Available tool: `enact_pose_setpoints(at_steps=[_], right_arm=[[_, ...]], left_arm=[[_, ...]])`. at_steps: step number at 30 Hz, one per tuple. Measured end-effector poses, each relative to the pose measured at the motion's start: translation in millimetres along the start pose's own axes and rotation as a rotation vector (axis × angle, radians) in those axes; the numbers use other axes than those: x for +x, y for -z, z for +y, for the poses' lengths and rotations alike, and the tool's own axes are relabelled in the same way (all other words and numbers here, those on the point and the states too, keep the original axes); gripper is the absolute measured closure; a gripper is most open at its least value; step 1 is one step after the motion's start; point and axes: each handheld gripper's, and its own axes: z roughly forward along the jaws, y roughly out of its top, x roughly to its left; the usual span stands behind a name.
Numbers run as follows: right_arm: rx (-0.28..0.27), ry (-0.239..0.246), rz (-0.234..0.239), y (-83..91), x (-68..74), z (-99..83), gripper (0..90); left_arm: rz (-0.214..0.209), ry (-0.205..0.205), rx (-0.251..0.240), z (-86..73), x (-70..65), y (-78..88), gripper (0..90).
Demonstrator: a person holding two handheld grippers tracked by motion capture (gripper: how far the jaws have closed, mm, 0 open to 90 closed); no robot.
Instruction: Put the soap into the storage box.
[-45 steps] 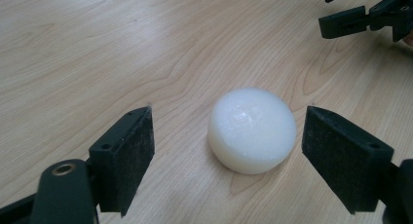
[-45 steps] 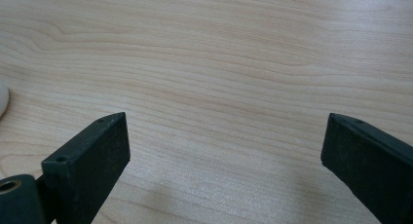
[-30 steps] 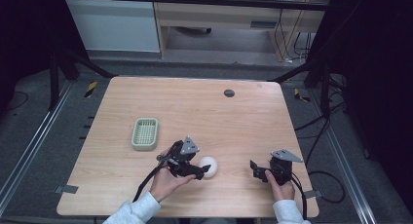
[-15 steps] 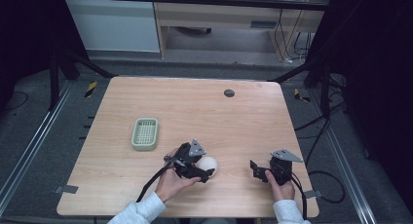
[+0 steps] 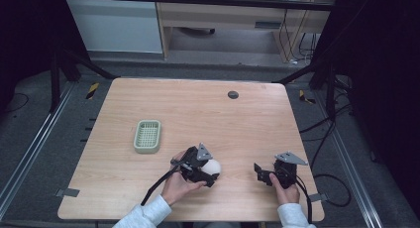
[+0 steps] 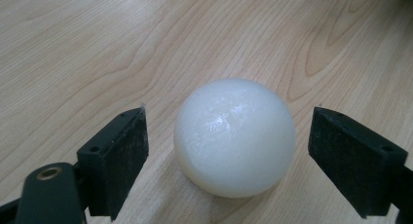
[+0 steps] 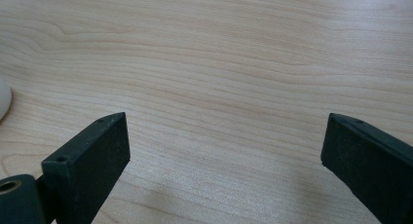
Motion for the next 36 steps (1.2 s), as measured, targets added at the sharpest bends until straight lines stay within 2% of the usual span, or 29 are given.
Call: enact_pose_setpoints(at_steps=[5,6,11,24,36], right_arm=[[0.005,-0.012,0.006,0.6,0.6,0.3,4.1],[0.000,-0.001,0.000,0.0,-0.1,0.0,4.2],[0.004,-0.013,0.007,0.5,0.5,0.4,4.1],[0.005,-0.017,0.008,0.5,0.5,0.4,4.1],[0.004,-0.015,0.010,0.6,0.6,0.4,4.1]], left_arm=[[0.002,0.002,0.019,0.1,-0.9,-6.9,14.3],[0.002,0.002,0.022,0.2,-0.9,-7.4,14.2],[0.002,0.003,0.022,1.3,-1.8,-11.4,14.5],[0.005,-0.018,0.064,0.9,-4.7,-23.2,15.7],[0.009,-0.014,0.076,0.4,-5.1,-28.2,20.7]])
